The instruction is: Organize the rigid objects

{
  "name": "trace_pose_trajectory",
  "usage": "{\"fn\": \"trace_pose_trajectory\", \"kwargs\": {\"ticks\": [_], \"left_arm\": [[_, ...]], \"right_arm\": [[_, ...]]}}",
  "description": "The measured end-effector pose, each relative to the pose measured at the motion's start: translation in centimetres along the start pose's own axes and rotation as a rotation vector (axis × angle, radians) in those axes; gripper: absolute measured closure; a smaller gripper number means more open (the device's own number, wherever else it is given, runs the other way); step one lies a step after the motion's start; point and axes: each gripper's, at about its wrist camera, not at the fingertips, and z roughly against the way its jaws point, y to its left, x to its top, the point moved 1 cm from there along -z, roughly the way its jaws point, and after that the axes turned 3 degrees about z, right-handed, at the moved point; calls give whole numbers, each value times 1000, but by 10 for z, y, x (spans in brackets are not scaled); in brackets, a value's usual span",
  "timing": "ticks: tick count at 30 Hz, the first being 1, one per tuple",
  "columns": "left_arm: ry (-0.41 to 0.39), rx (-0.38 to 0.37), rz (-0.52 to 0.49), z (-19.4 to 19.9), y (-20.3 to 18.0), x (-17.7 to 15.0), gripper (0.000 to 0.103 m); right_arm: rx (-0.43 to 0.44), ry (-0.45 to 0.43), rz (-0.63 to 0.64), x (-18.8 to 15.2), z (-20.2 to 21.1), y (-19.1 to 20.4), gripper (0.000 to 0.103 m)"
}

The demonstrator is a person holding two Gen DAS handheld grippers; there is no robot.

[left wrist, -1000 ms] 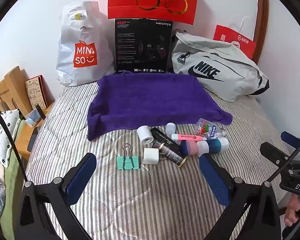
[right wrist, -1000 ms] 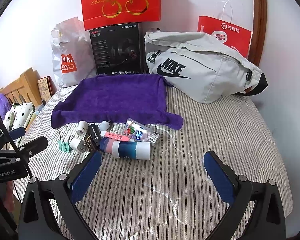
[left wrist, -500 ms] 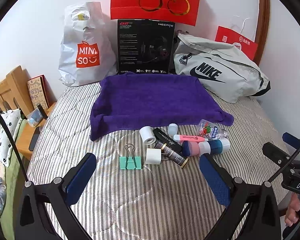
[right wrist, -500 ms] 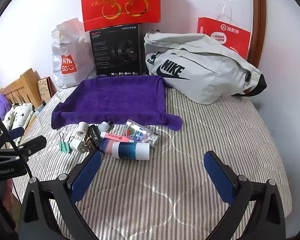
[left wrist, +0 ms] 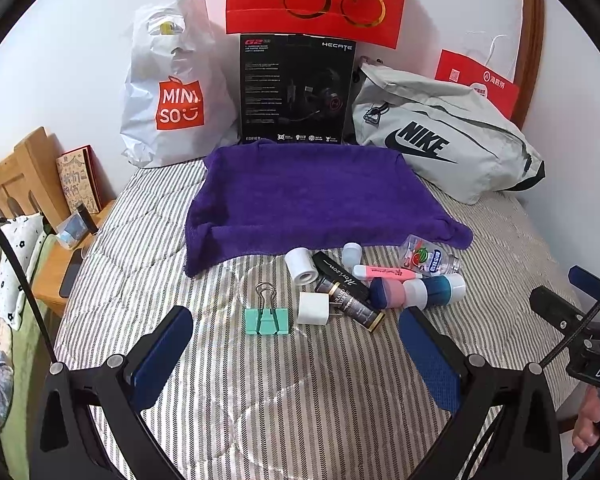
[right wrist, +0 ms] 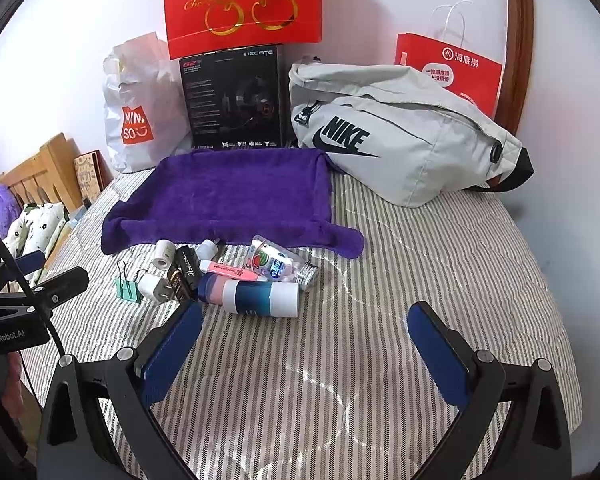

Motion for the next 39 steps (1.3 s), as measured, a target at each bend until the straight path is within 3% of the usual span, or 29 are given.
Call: {"fn": "trace_pose_trajectory", "kwargs": {"ticks": [20,39], "left_arm": [[-30,-4,21,-2,6,2,0],[143,53,68,-89,40,-18,0]], "right_arm": [[-9,5,1,0,-1,-1,2],[-10,81,12,-8,-34,1,2]]}}
